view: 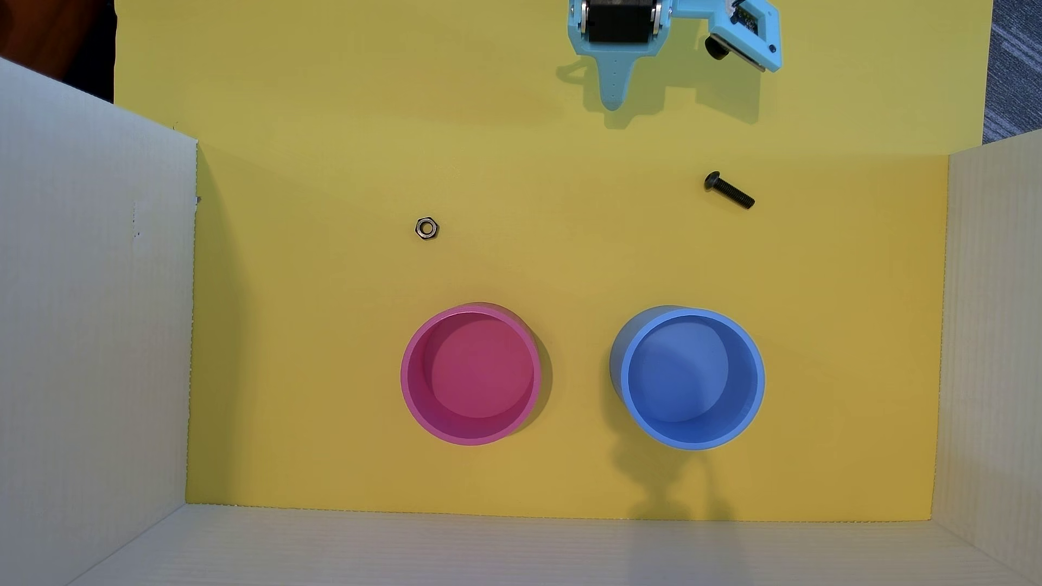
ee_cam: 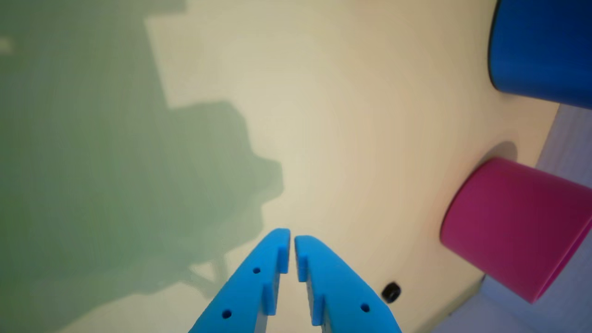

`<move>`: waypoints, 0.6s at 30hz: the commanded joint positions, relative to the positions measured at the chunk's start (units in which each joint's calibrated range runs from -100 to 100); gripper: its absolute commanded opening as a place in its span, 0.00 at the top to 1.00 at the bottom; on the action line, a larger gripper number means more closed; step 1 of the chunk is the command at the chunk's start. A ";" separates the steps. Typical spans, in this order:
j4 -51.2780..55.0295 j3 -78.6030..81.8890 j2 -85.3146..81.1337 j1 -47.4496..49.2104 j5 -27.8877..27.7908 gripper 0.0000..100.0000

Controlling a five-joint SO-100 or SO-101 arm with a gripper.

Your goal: Pick up the bolt and place it in the pink box

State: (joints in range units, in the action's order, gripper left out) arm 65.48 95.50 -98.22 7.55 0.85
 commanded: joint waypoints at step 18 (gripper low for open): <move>-0.23 -0.74 0.07 1.50 -0.26 0.99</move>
State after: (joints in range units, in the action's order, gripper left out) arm 65.48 95.50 -98.22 8.35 0.85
